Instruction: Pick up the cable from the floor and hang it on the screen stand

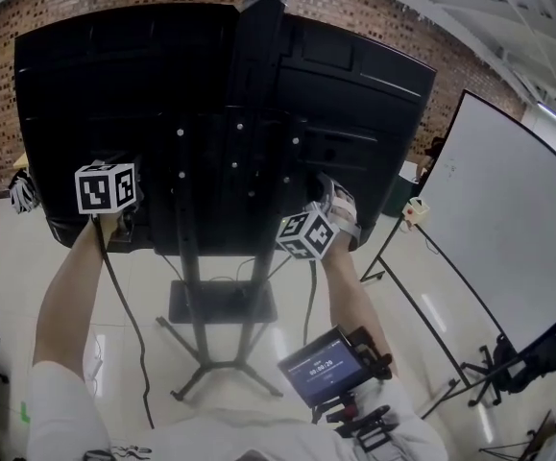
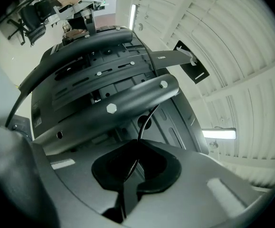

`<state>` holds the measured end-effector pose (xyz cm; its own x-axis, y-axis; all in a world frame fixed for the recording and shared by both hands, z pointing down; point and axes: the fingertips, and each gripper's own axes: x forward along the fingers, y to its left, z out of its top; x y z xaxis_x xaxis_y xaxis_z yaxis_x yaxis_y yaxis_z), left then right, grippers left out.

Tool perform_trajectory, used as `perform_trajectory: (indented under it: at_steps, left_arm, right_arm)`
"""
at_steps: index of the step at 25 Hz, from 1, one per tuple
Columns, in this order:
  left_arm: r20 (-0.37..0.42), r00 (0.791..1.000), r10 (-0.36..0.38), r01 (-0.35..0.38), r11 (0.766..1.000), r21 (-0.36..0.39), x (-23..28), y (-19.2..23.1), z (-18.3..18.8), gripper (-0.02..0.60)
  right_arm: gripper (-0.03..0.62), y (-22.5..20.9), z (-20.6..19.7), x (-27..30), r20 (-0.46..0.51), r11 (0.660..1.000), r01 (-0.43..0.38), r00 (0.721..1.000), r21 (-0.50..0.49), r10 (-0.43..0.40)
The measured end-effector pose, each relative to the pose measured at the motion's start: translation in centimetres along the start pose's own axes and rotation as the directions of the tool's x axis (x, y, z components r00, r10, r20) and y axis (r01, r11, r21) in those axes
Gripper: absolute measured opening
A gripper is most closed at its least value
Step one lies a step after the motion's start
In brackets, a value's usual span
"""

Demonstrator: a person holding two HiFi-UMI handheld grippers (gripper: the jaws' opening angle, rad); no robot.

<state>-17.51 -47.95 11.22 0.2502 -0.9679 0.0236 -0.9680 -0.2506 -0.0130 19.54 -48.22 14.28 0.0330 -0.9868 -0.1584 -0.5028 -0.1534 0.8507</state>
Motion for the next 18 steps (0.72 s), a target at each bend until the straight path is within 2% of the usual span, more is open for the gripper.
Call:
perform_trajectory:
  at_steps: [3, 7, 13, 18]
  left_arm:
    - [0.01, 1.0, -0.009, 0.009, 1.0, 0.001, 0.1, -0.4, -0.5, 0.011]
    - [0.071, 0.997, 0.016, -0.016, 1.0, 0.006, -0.4, -0.2, 0.5, 0.011]
    - [0.045, 0.999, 0.007, -0.004, 0.999, -0.054, -0.5, 0.9, 2.0, 0.011]
    - [0.051, 0.999, -0.007, 0.01, 0.998, -0.055, -0.3, 0.4, 1.3, 0.012]
  right_arm:
    - [0.029, 0.4, 0.4, -0.4, 0.018, 1.0, 0.004, 1.0, 0.018, -0.004]
    - [0.029, 1.5, 0.6, -0.7, 0.025, 0.999, -0.017, 1.0, 0.045, 0.016]
    - [0.031, 2.1, 0.5, -1.3, 0.031, 0.999, -0.015, 0.999, 0.049, 0.013]
    - [0.033, 2.0, 0.7, -1.4, 0.047, 0.998, -0.002, 0.999, 0.066, -0.001]
